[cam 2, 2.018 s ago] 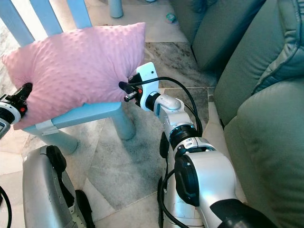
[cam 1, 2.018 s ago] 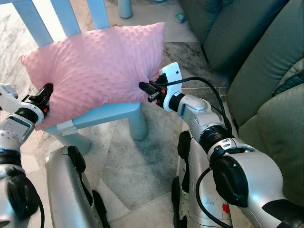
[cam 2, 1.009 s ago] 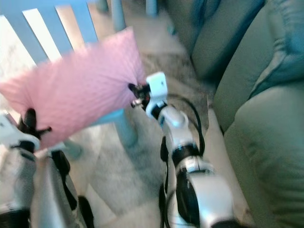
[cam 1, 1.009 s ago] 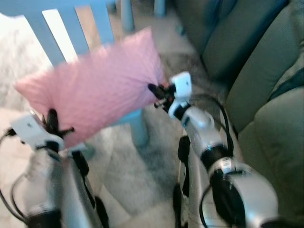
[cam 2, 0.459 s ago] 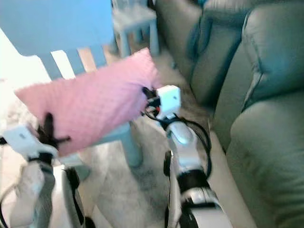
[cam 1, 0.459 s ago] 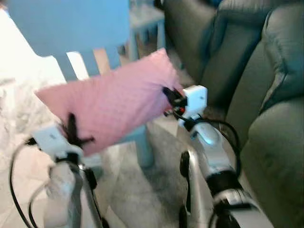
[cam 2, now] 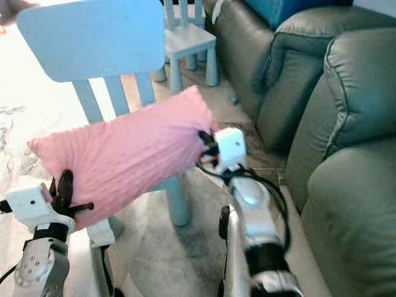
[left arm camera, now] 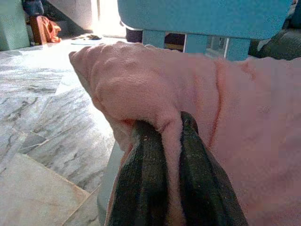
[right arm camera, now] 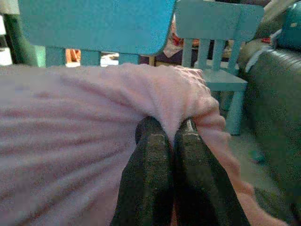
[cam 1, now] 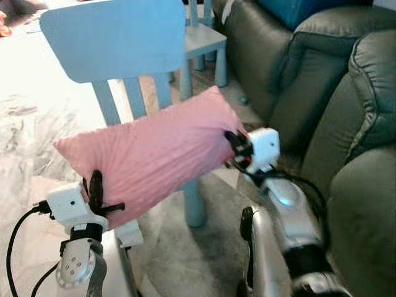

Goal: Move the pillow to the sofa

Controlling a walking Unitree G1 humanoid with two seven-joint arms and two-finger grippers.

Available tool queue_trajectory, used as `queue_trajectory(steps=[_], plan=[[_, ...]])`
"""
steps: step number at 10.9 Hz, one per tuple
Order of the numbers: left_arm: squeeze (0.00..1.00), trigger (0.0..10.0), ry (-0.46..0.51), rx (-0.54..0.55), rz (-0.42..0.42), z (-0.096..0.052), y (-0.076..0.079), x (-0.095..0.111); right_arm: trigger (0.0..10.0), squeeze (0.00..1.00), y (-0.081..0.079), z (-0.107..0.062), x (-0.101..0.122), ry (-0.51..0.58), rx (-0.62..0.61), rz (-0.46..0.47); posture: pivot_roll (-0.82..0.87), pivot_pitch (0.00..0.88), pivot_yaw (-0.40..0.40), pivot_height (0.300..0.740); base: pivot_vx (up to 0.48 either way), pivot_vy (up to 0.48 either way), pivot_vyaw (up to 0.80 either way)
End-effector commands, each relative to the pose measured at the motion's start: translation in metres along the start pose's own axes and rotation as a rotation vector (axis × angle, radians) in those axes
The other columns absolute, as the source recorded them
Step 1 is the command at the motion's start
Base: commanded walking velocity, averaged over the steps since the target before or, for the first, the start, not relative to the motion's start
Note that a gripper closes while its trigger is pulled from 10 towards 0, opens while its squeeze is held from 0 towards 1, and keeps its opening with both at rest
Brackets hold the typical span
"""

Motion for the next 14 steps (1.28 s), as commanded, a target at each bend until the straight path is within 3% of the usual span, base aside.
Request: queue_trajectory(steps=[1,2,5,8,14], plan=[[0.00,0.0,0.010,0.017,0.025,0.000,-0.005,0.002,0.0,0.00,0.010,-0.001,0.011,0.034,-0.046,-0.025,-0.13,0.000,0.045,0.360,0.000,0.000,0.00],[0.00,0.0,0.006,0.020,0.022,0.002,-0.006,0.001,0.0,0.00,0.016,-0.007,0.011,0.026,-0.092,-0.027,-0.14,0.000,0.050,0.360,0.000,0.000,0.00],[0.00,0.0,-0.016,0.020,-0.015,0.012,-0.007,-0.003,0.0,0.00,0.012,-0.013,0.010,0.012,-0.164,-0.084,-0.16,0.000,0.068,0.360,0.000,0.000,0.00],[0.00,0.0,0.008,0.047,-0.015,0.021,-0.008,0.000,0.0,0.00,0.018,-0.004,0.016,0.014,-0.228,-0.064,-0.16,0.000,0.066,0.360,0.000,0.000,0.00],[0.00,0.0,0.008,0.047,-0.015,0.021,-0.008,0.000,0.0,0.00,0.018,-0.004,0.016,0.014,-0.228,-0.064,-0.16,0.000,0.066,0.360,0.000,0.000,0.00]])
Point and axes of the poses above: a point about 5 cm out from each wrist's last joint towards the gripper, its own z axis pointing out of the wrist towards the gripper, its own x axis along the axis of the wrist's last joint, y = z × x, the point moved 2 cm from there along z, pointing out of the wrist towards the gripper, and after that the axes turned 8 degrees about z, right-handed, at the moved point
